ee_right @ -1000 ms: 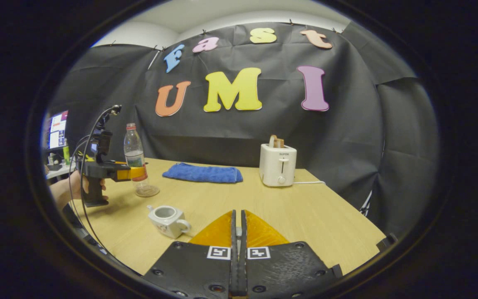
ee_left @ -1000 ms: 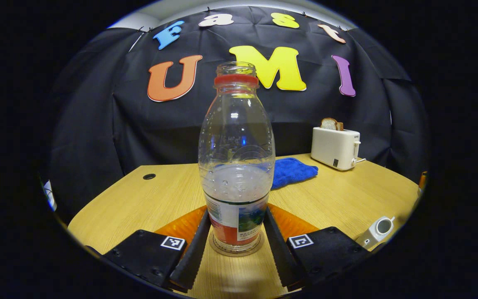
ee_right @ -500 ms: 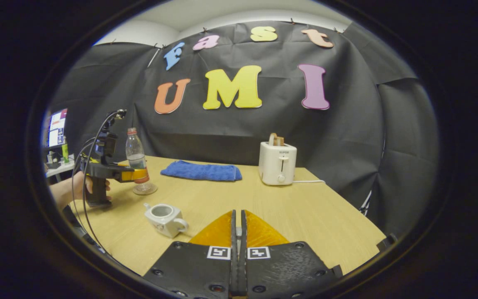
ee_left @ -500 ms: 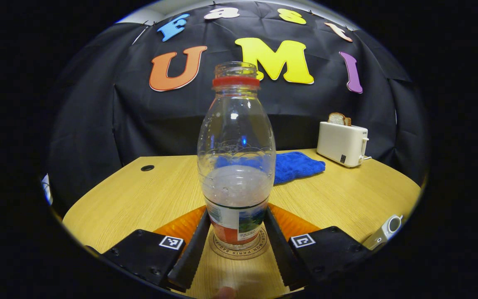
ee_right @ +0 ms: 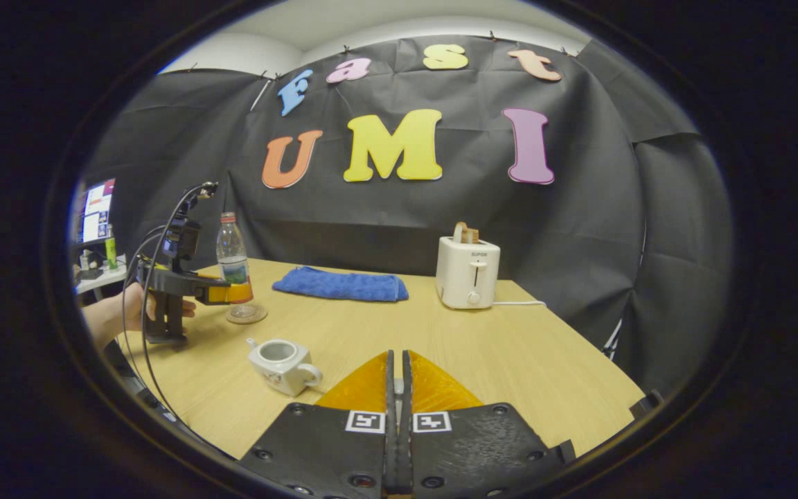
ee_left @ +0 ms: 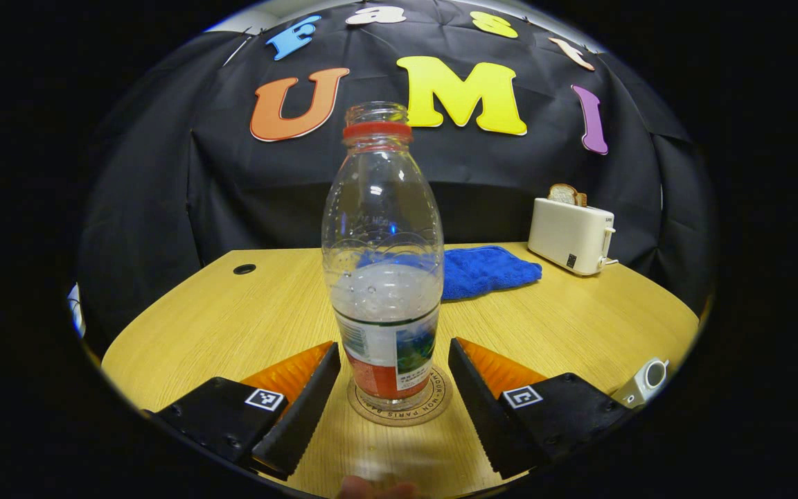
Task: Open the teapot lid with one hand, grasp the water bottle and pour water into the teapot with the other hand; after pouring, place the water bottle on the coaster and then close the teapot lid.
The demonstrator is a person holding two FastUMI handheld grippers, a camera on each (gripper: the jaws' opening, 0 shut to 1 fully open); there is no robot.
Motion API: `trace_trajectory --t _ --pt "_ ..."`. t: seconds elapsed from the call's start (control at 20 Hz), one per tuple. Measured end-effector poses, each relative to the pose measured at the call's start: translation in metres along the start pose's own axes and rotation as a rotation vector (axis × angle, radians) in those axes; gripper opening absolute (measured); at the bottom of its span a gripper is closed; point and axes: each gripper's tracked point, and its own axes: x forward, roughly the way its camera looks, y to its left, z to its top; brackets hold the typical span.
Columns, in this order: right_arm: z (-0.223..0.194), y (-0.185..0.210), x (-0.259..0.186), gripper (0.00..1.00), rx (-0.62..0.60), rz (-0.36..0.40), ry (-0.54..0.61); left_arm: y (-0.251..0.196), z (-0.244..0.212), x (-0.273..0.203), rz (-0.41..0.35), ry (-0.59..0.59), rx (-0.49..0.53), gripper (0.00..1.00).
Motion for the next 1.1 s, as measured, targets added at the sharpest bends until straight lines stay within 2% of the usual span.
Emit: trace_trajectory --t 0.15,0.3,0.7,0.9,1.1 --pt "0.005 0.01 0.002 0.0 0.005 0.023 -0.009 -0.001 -0.017 -0.018 -0.003 0.076 -0.019 0.99" --pt "0.015 0.03 0.005 0.0 -0.002 0.059 -0.036 0.004 -0.022 -0.049 0.015 0.077 -0.067 0.99" --pt "0.036 0.102 0.04 0.0 0.001 0.215 -0.088 0.034 -0.006 -0.146 0.12 -0.089 -0.1 0.98" --pt "0.04 0.131 0.06 0.0 -0.033 0.293 -0.104 0.052 0.001 -0.175 0.189 -0.156 -0.094 0.98" --pt "0.026 0.142 0.076 0.0 -0.062 0.311 -0.077 0.055 0.004 -0.195 0.213 -0.2 -0.086 0.98"
